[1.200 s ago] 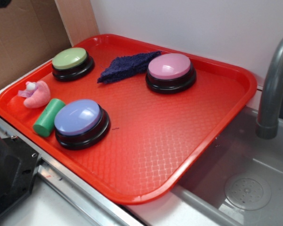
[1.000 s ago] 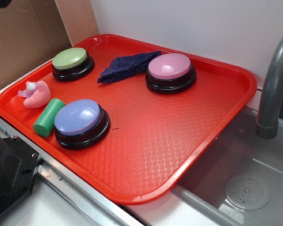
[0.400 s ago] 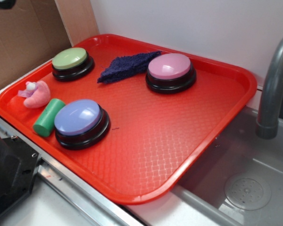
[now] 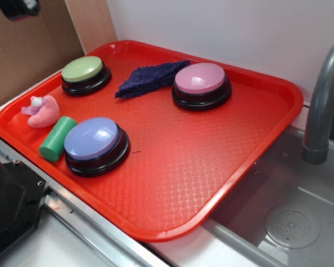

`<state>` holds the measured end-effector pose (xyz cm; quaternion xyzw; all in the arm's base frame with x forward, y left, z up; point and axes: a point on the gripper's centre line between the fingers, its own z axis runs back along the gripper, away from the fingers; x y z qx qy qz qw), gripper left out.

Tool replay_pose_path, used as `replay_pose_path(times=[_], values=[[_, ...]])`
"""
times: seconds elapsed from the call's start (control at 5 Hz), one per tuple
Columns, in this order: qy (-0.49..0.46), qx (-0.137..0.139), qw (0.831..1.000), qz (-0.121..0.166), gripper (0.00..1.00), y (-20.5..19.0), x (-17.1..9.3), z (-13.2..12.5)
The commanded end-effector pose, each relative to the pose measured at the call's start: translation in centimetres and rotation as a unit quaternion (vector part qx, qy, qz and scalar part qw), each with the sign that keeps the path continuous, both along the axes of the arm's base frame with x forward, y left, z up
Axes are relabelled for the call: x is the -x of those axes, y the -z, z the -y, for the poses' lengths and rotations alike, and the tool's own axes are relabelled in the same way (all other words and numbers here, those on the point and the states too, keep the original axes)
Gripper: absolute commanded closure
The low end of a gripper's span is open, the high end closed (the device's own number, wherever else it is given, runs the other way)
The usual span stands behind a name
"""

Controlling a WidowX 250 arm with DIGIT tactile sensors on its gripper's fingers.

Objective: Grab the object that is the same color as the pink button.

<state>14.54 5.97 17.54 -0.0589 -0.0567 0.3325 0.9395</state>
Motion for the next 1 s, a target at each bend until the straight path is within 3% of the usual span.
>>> replay_pose_path(times=[0.0, 0.6, 0.8], values=[[-0.154, -0.031, 0.987, -0.028, 0.00, 5.6, -0.3, -4.2], [-0.220, -0.063, 0.972, -0.048, 0.00, 13.4, -0.9, -6.1], [-0.235, -0.077, 0.968, -0.038, 0.00, 15.3, -0.9, -6.5]])
